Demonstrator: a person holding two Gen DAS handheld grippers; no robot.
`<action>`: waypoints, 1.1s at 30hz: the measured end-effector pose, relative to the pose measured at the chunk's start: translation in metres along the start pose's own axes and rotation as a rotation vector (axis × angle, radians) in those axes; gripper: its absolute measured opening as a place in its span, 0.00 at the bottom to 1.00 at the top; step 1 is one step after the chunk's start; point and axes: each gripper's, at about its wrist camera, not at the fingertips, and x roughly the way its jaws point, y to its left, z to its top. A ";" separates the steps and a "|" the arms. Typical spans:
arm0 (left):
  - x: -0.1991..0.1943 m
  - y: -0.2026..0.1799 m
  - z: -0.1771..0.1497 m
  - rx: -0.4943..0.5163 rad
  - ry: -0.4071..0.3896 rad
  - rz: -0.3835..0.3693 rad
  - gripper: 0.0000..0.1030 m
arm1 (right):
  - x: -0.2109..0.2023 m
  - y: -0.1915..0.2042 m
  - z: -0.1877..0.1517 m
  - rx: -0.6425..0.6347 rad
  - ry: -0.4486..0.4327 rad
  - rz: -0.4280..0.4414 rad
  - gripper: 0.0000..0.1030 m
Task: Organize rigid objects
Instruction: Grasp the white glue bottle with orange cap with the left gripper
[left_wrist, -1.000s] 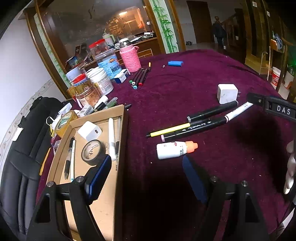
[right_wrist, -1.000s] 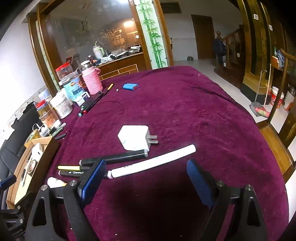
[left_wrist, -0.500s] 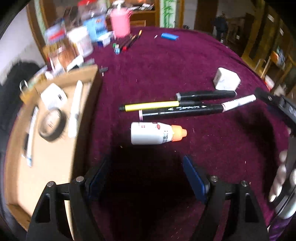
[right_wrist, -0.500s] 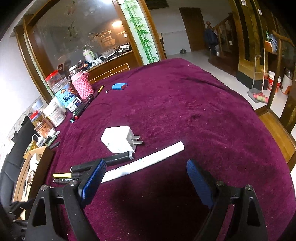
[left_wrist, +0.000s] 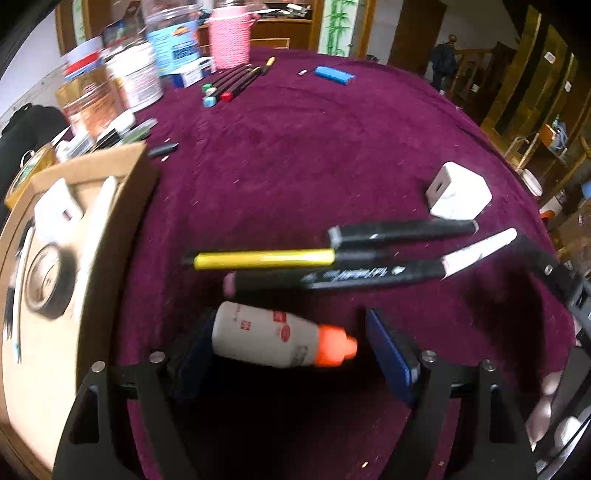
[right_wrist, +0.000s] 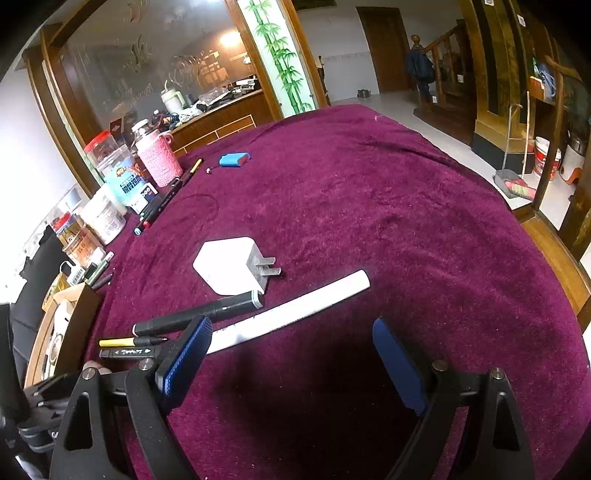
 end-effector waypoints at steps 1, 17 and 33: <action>0.000 -0.002 0.002 0.008 -0.006 -0.018 0.77 | 0.001 0.001 0.000 0.000 0.005 0.000 0.89; -0.004 0.017 -0.001 -0.011 -0.037 -0.078 0.66 | 0.007 -0.006 0.000 0.032 0.039 0.009 0.88; -0.023 -0.006 -0.012 0.114 -0.123 -0.045 0.63 | 0.014 -0.006 0.000 0.038 0.064 -0.009 0.88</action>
